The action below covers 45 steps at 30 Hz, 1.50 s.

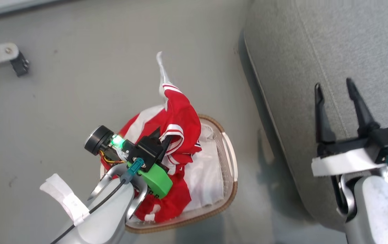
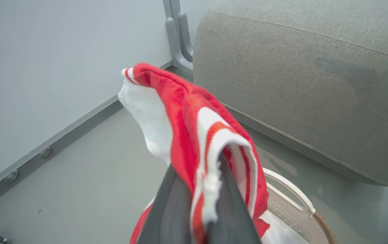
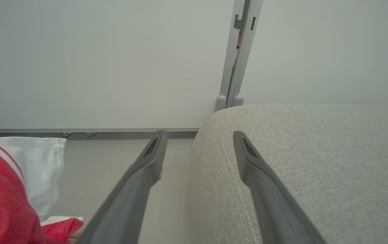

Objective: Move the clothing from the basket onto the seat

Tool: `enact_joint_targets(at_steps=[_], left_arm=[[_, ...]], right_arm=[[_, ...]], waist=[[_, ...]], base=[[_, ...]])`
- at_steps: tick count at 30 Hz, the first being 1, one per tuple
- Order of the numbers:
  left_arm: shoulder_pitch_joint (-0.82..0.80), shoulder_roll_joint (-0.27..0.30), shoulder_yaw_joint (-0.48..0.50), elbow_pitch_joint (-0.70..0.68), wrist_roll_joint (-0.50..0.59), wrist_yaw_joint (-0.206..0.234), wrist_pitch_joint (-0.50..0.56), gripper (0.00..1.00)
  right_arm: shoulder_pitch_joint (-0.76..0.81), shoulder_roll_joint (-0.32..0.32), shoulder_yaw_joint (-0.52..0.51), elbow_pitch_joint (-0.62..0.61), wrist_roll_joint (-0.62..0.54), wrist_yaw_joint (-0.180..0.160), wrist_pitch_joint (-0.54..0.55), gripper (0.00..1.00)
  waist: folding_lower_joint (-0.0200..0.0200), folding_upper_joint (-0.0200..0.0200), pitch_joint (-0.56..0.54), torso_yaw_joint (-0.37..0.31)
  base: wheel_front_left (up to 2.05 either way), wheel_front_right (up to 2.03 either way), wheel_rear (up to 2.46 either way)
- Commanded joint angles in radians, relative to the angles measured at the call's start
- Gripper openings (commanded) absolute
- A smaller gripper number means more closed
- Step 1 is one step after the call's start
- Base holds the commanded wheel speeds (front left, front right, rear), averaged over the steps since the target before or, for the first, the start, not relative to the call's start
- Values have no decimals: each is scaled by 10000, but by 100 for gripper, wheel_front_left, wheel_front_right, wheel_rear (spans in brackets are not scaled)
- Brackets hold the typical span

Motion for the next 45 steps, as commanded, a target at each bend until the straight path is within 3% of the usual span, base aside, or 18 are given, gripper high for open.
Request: enact_joint_targets(at_steps=[1, 13, 21, 31, 45], left_arm=[[180, 141, 26, -222, 106, -78, -5, 0], [-696, 1340, -601, -865, -109, -288, -5, 0], [-2253, 1770, -1001, -1215, -853, -286, 141, 0], [-3833, 1690, -1078, -1291, -1163, -273, 357, 0], [-4836, 1013, -1790, -1077, -1364, -269, 439, 0]], right_arm=[[367, -36, 106, 150, -108, -10, -21, 100], [1550, -40, 868, 834, -52, -10, -21, 100], [1690, -38, 1249, 882, -50, -10, -21, 100], [1257, -38, 2207, 903, -7, -10, -21, 100], [424, -38, 3803, 1521, -368, -10, -21, 100]], waist=[[0, 0, -1903, 574], [0, 0, -4275, 598], [0, 0, -4645, 526], [0, 0, -4717, 447], [0, 0, -4840, 725]], base=[[0, 0, 0], [0, 0, 0], [0, 0, 0], [0, 0, 0], [0, 0, 0]])
